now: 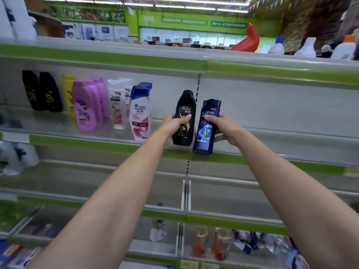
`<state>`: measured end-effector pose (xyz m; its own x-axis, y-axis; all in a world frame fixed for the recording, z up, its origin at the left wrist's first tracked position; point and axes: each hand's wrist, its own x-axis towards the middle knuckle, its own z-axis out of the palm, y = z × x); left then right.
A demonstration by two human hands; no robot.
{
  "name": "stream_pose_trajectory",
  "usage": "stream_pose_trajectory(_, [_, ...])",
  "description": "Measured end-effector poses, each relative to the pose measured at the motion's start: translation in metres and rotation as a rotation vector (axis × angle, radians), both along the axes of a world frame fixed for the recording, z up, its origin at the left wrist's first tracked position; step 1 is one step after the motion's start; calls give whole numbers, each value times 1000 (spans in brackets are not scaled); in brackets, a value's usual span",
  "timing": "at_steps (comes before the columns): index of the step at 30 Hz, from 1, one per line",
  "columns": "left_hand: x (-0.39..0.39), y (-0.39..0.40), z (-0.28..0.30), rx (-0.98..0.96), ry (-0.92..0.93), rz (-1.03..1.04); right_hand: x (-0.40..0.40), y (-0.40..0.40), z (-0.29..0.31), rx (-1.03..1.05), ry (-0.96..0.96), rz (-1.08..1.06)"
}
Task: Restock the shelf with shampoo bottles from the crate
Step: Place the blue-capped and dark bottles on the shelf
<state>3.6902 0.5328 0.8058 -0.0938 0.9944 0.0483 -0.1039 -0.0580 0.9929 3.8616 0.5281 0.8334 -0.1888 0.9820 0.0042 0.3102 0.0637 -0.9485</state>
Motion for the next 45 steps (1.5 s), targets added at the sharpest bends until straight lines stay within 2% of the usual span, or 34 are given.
stream_pose_trajectory(11, [-6, 61, -7, -2, 40, 33, -1, 71, -6, 26, 102, -7])
stream_pose_trajectory(16, [-10, 92, -10, 53, 337, 162, 3, 93, -13, 47, 123, 12])
stream_pose_trajectory(18, [-12, 103, -11, 47, 372, 161, 3, 100, -14, 45, 129, 10])
stream_pose_trajectory(28, [-9, 123, -9, 73, 278, 62, 3, 124, -15, 82, 126, 81])
stream_pose_trajectory(31, [-8, 127, -11, 70, 287, 96, 3, 127, -17, 80, 128, 88])
stream_pose_trajectory(33, [-6, 127, -13, 43, 353, 143, 3, 128, -17, 75, 126, 91])
stream_pose_trajectory(38, [0, 115, -13, -91, 685, 264, 5, 128, -17, 75, 141, 82])
stream_pose_trajectory(42, [5, 102, -8, -191, 722, 332, 5, 127, -16, 76, 150, 91])
stream_pose_trajectory(45, [8, 96, -1, -140, 773, 274, 8, 129, -11, 85, 138, 115])
